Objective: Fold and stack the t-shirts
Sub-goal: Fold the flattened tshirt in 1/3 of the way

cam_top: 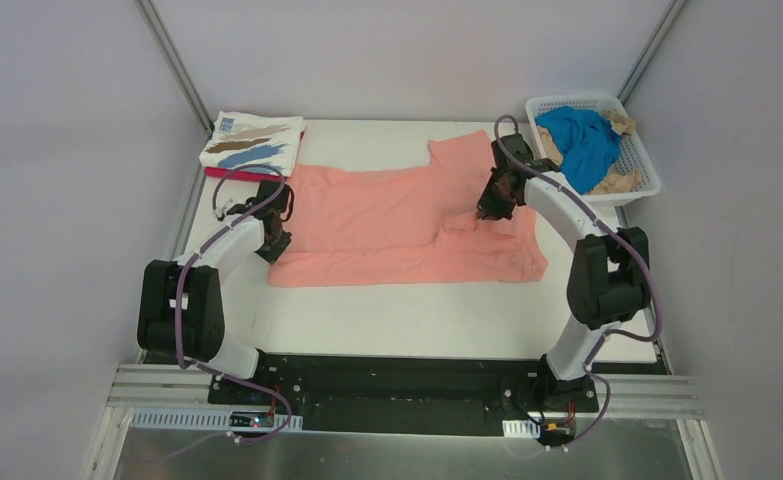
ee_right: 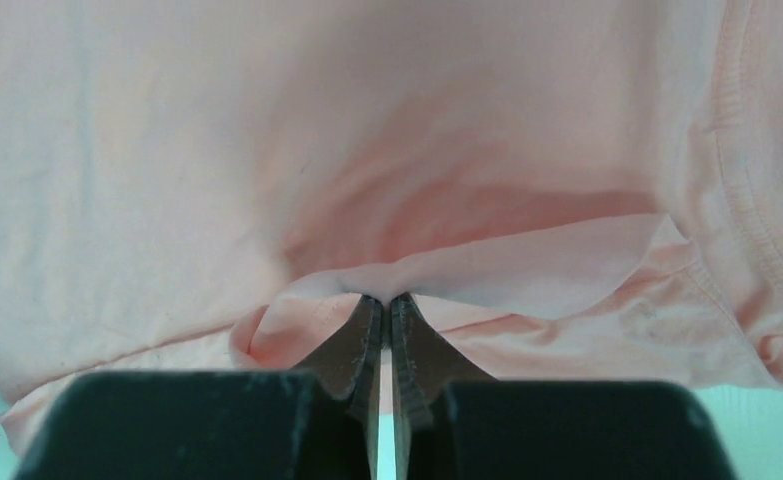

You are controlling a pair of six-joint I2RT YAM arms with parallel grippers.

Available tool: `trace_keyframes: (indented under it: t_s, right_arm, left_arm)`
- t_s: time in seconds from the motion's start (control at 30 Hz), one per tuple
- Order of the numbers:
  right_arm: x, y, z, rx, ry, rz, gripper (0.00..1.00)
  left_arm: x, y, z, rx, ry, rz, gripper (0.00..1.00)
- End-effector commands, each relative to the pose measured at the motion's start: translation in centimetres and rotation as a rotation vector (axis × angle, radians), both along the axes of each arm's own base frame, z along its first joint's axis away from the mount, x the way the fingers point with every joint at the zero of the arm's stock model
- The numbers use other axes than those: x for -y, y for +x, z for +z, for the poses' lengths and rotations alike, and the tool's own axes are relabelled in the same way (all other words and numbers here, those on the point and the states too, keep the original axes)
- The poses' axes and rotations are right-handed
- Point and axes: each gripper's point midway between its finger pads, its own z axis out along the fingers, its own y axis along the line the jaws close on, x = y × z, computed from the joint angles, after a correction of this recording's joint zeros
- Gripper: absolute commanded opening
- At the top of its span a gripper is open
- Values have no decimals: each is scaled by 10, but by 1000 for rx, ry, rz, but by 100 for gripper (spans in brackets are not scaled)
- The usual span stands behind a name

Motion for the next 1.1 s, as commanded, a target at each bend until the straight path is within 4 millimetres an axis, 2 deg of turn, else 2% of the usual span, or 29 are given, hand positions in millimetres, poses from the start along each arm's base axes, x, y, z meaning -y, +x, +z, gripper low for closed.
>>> trace_keyframes:
  t_s: [0.0, 0.1, 0.2, 0.23, 0.3, 0.4, 0.5, 0.6, 0.7, 0.8, 0.87, 0.93, 1.07]
  right_arm:
    - [4, 32, -8, 37, -22, -7, 8]
    - [6, 56, -20, 43, -50, -13, 21]
    - [11, 82, -9, 97, -79, -28, 54]
    - [11, 87, -5, 111, -84, -31, 61]
    - [12, 87, 11, 137, -81, -38, 74]
    - [12, 67, 24, 169, -47, -33, 98]
    - [2, 31, 20, 157, 52, 3, 99]
    - [-35, -7, 6, 101, 252, 102, 99]
    - [-55, -25, -9, 60, 290, 155, 100]
    - [-66, -21, -22, 45, 270, 168, 99]
    - [-69, -10, -29, 46, 260, 153, 99]
    - [-69, 4, -33, 58, 240, 138, 99]
    - [-56, 40, -39, 121, 125, 95, 99]
  left_arm:
    - [-15, 15, 16, 33, 72, 13, 38]
    - [-15, 20, 25, 50, 81, -12, 75]
    - [-14, 26, 42, 86, 84, -45, 94]
    - [-13, 26, 47, 97, 82, -55, 98]
    - [-11, 26, 56, 124, 71, -68, 99]
    - [-4, 20, 61, 141, 37, -102, 99]
    - [10, 14, 58, 135, -29, -161, 99]
    - [29, 12, 50, 121, -105, -241, 99]
    - [45, 11, 40, 112, -154, -307, 99]
    - [56, 7, 29, 93, -184, -346, 99]
    - [59, 3, 18, 75, -202, -360, 99]
    - [61, -1, 8, 52, -212, -365, 99]
    - [56, -10, -16, -13, -195, -351, 99]
